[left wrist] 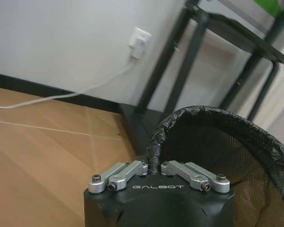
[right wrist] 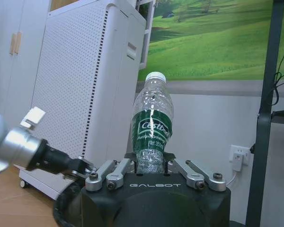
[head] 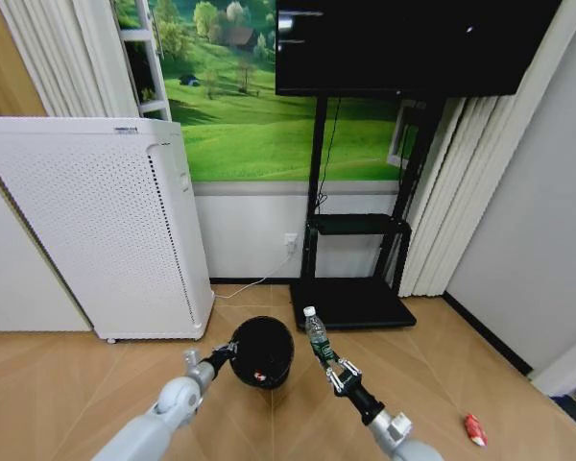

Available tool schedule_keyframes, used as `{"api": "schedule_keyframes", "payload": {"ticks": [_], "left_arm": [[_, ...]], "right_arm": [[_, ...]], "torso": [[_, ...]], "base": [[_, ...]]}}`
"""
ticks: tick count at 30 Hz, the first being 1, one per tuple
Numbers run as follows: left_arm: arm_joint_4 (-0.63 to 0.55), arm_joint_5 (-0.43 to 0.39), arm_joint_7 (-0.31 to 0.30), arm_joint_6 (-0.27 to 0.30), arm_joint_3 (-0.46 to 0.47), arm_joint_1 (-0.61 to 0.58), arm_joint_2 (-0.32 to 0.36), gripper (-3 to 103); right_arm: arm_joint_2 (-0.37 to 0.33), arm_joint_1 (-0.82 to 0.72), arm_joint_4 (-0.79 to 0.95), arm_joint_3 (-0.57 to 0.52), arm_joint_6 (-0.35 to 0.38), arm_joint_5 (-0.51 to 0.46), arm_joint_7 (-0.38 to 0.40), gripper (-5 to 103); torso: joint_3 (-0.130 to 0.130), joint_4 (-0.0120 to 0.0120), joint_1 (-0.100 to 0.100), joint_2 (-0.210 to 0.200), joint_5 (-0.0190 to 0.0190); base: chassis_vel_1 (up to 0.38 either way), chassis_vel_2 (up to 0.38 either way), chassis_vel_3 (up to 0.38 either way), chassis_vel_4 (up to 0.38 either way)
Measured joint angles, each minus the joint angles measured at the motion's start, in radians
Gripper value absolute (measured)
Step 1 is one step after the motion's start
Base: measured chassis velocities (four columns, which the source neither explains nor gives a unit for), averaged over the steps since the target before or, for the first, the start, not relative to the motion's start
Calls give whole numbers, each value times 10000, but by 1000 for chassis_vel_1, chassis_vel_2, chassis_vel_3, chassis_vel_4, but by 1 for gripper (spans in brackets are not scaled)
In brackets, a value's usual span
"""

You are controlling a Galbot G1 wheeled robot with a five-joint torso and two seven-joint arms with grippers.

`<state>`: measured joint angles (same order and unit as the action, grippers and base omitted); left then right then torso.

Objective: Pick up the trash bin and place the garbage on the floor into it.

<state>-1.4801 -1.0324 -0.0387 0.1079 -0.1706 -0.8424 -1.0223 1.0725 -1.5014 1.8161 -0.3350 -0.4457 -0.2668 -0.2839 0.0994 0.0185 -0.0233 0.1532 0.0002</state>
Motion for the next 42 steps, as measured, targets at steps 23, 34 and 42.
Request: {"api": "schedule_keyframes", "payload": {"ticks": [23, 34, 42], "left_arm": [[108, 321, 30, -39, -2253, 965, -753, 6], [-200, 313, -3, -28, -1641, 465, -608, 6], [-457, 197, -305, -22, -334, -518, -586, 6]], "right_arm": [[482, 83, -799, 64, -249, 558, -215, 36], [577, 53, -531, 59, -288, 533, 34, 74], [716, 51, 97, -127, -306, -285, 1085, 98]], "torso": [[-1, -2, 0, 0, 0], [-2, -1, 0, 0, -3], [-2, 0, 0, 0, -4]], "base": [[0, 0, 0, 0], [0, 0, 0, 0], [0, 0, 0, 0]]}}
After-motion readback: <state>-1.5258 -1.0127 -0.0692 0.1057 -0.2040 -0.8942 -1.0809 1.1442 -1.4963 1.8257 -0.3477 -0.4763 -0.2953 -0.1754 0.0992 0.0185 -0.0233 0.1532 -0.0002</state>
